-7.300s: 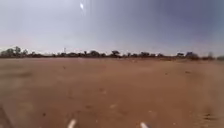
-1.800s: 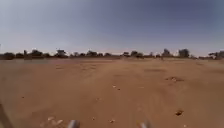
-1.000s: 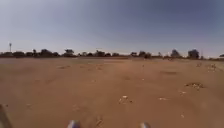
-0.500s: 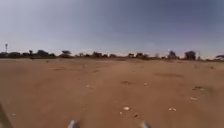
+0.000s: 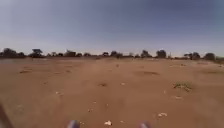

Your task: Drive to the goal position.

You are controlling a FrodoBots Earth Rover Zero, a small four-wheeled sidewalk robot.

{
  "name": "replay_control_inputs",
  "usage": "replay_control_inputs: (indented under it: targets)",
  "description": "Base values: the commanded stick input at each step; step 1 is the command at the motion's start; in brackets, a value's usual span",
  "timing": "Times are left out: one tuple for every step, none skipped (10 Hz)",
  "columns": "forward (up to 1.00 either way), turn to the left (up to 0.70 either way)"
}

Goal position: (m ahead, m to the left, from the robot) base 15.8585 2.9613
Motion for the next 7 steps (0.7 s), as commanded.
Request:
replay_control_inputs:
  targets:
    - [0.70, 0.00]
    - [0.70, 0.00]
    - [0.70, 0.00]
    - [0.70, 0.00]
    - [0.70, 0.00]
    - [0.70, 0.00]
    - [0.70, 0.00]
